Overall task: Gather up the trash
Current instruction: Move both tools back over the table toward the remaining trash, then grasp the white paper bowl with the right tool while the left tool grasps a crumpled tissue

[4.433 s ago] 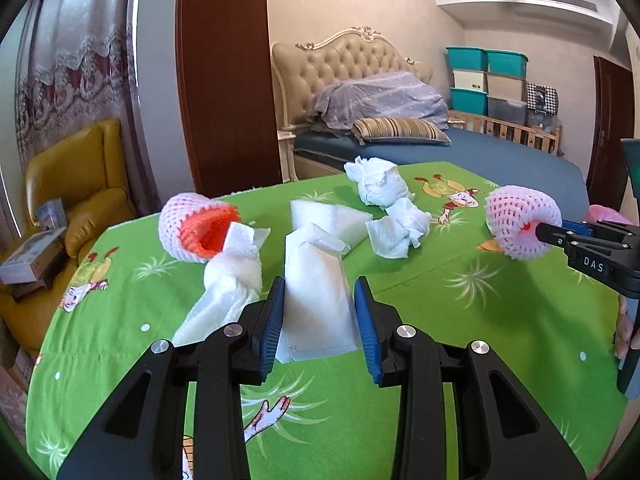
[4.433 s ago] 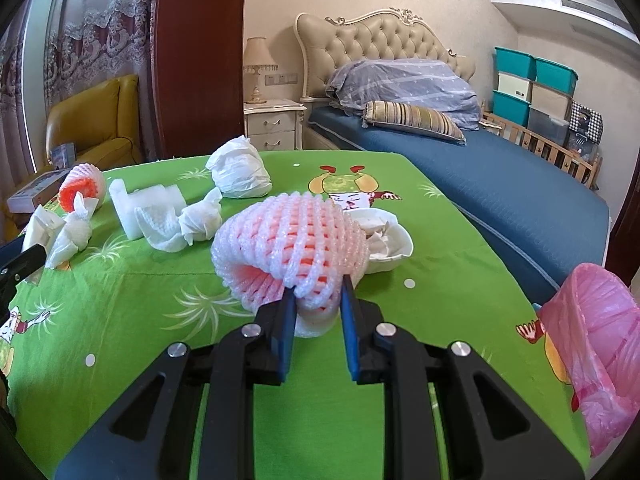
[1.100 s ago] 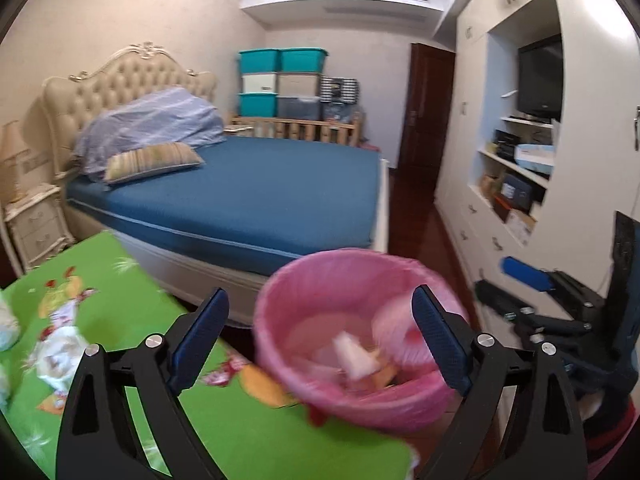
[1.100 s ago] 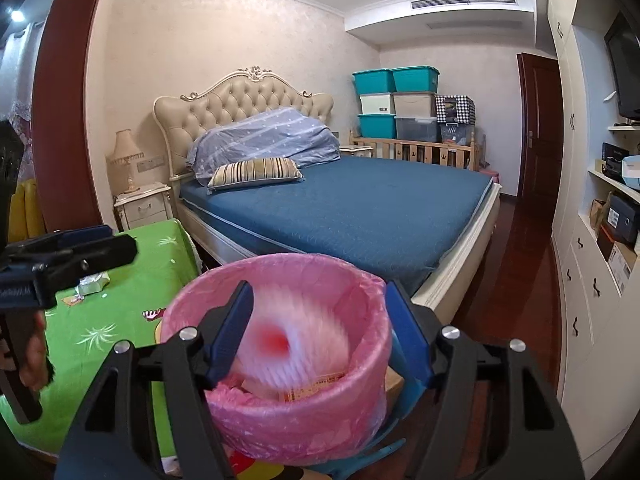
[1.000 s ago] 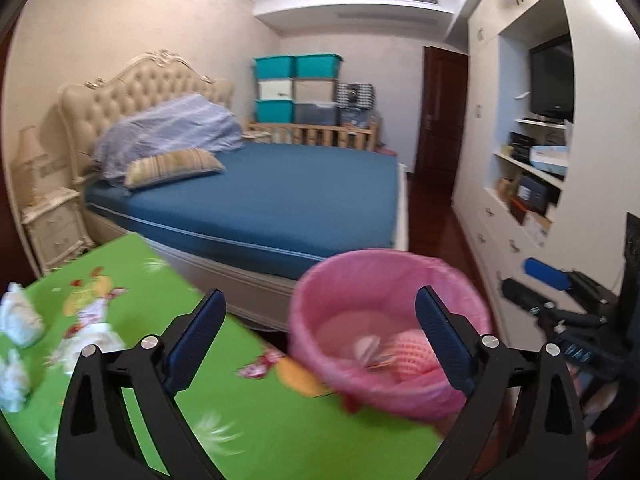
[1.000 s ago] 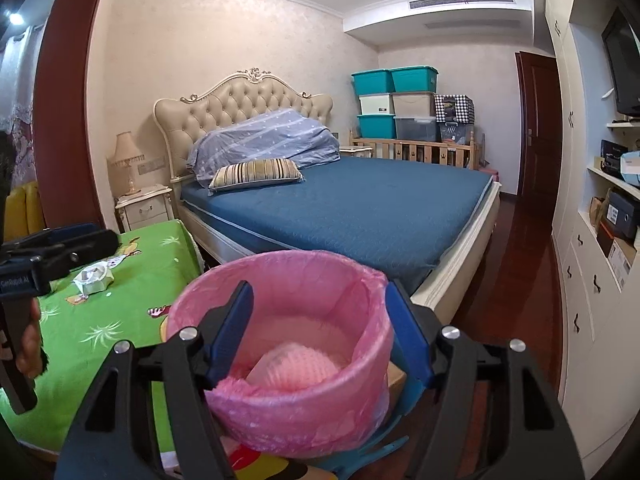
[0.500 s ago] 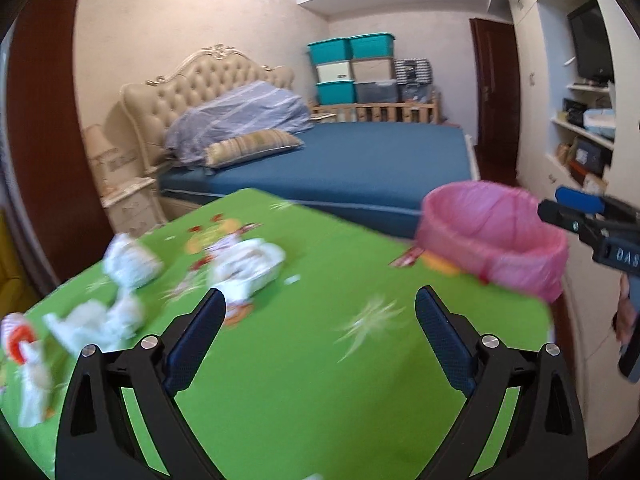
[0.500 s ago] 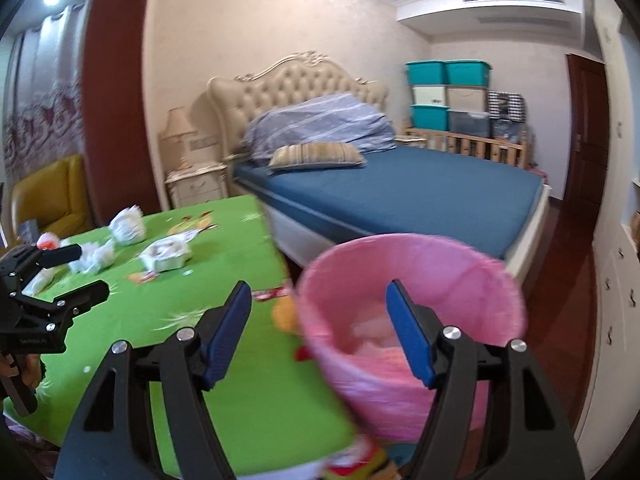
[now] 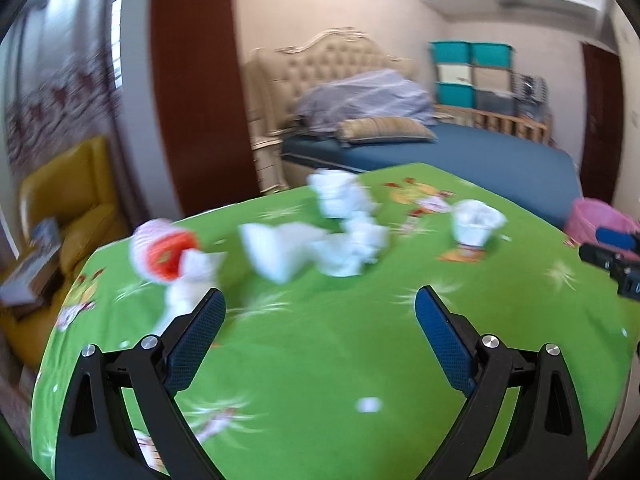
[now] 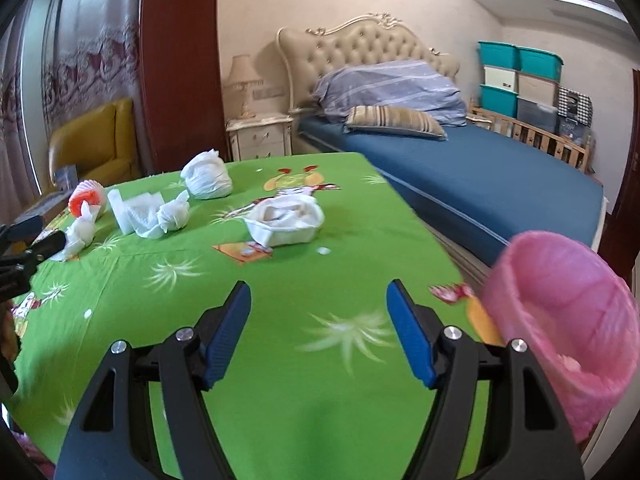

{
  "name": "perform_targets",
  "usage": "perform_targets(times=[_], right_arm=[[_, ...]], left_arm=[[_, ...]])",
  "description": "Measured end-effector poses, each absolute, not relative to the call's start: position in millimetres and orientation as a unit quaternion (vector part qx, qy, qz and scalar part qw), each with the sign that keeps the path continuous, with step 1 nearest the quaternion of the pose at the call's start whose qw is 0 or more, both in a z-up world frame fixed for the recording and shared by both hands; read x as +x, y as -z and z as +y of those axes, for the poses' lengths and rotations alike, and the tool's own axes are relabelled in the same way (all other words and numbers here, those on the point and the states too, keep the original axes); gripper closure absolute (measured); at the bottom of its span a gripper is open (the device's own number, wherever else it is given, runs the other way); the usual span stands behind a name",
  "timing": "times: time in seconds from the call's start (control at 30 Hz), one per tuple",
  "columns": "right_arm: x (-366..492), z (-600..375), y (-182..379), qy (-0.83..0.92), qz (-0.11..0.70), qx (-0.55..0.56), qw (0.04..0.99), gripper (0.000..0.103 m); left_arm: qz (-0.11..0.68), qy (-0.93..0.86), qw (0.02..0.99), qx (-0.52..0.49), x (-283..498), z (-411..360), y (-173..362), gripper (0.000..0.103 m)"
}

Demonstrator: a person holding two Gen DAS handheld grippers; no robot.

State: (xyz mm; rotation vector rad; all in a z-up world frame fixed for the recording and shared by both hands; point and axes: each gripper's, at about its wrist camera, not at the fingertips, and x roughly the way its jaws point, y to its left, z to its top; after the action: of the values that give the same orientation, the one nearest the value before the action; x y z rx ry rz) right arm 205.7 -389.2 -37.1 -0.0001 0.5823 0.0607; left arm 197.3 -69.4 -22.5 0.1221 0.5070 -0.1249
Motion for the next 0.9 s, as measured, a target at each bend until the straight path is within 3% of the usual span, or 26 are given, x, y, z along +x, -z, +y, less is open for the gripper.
perform_targets(times=[0.07,0.33,0.43,0.73,0.8,0.9], right_arm=[[220,-383,35,-0.026,0.295,0.003,0.955,0.027],[292,-367,44,-0.008,0.334,0.006,0.943,0.02],[320,-359,51,-0.005,0.358,0.0,0.934,0.012],[371,-352,67,-0.01,0.409,0.004,0.913,0.012],[369,-355,67,-0.017,0.407,0.011,0.913,0.024],[358,-363,62,-0.021,0.393,0.026,0.919,0.03]], left_arm=[[0.259,0.05,0.964,0.046,203,-51,22,0.013],[0.271,0.049,0.961,0.03,218,-35,23,0.013],[0.286,0.07,0.955,0.027,233,-39,19,0.013],[0.33,0.125,0.934,0.049,282,-64,28,0.013],[0.337,0.134,0.93,0.05,291,-71,33,0.013],[0.347,0.147,0.925,0.043,301,-82,37,0.014]])
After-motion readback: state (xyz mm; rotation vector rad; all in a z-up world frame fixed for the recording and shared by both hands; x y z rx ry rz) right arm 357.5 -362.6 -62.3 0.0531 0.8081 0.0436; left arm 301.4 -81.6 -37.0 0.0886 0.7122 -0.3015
